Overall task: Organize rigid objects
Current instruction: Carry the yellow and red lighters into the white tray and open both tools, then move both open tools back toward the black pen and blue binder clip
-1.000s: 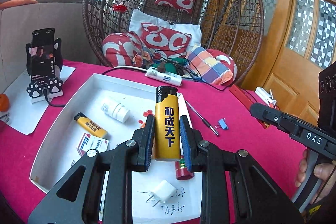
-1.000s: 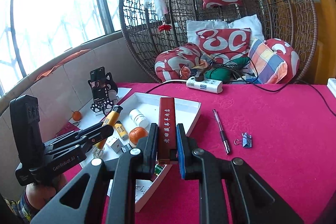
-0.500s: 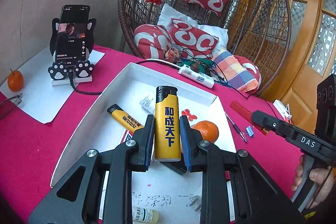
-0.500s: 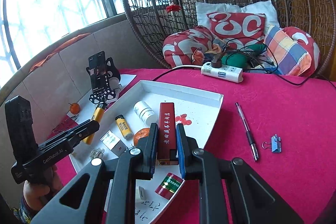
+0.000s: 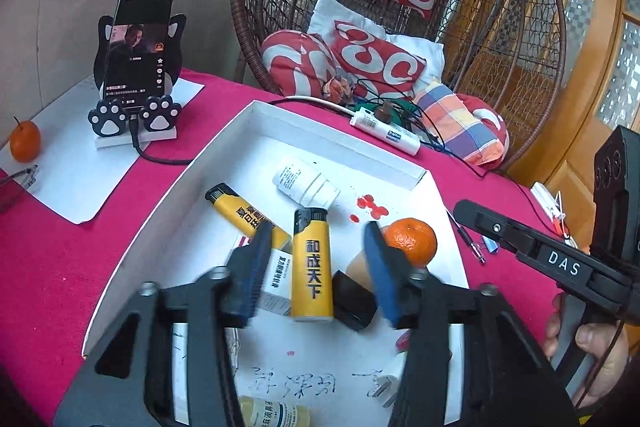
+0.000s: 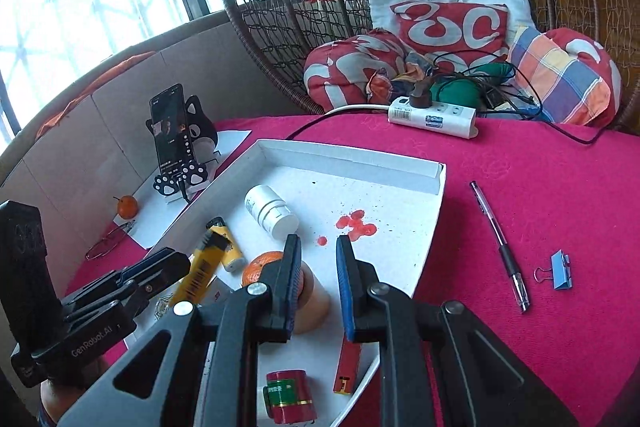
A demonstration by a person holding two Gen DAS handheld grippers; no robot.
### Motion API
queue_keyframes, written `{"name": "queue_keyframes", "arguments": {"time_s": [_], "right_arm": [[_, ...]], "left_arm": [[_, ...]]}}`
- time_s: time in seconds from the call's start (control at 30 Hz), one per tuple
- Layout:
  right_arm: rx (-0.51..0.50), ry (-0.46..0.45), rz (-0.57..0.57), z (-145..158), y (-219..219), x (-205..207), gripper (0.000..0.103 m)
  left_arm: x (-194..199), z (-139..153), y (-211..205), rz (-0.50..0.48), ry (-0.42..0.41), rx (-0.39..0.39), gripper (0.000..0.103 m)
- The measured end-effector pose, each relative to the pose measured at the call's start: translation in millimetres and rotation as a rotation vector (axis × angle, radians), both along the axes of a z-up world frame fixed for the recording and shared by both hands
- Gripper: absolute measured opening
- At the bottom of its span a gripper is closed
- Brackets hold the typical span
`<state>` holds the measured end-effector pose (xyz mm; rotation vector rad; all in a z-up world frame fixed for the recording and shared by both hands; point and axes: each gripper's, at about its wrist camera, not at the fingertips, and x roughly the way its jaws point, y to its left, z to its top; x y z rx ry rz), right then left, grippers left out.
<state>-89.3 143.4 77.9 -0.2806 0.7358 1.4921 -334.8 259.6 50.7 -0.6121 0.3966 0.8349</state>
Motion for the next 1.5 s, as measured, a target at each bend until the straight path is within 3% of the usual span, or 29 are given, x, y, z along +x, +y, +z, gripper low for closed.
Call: {"name": "queue_keyframes", "arguments": {"time_s": [0.03,0.07,0.1,0.13,0.17,0.4,0.67,0.97,1.23,1.37,1.5], "right_arm": [[0.004,-0.007,-0.016,0,-3,0,0.027],[0.010,-0.015,-0.034,1,-6,1,0.049],[0.019,-0.016,-0.050,2,-10,2,0.067],[0.035,-0.011,-0.067,3,-14,4,0.099],[0.058,-0.008,-0.086,6,-20,7,0.103],[0.128,-0.025,-0.104,21,-39,7,0.103],[0.101,-0.032,-0.119,15,-48,11,0.103],[0.092,-0.026,-0.242,8,-74,54,0.103],[-0.047,-0.125,-0.399,-18,-69,123,0.103],[-0.120,-0.079,-0.393,-39,-66,145,0.103],[-0.142,-0.124,-0.338,-49,-57,138,0.103]], "left_arm": [[-1,1,0,0.010,-0.009,0.001,0.091],[-3,2,-1,0.021,-0.014,0.010,0.098],[-3,4,-2,0.031,-0.014,0.022,0.099],[-3,5,-3,0.040,-0.009,0.033,0.103],[-3,6,-4,0.046,0.000,0.039,0.103],[3,9,-8,0.051,0.025,0.048,0.103],[10,13,-17,0.035,0.045,0.059,0.103],[17,16,-25,0.011,0.051,0.067,0.103],[31,14,-31,-0.030,0.061,0.064,0.103],[32,13,-29,-0.031,0.062,0.064,0.103],[32,12,-26,-0.028,0.047,0.053,0.103]]}}
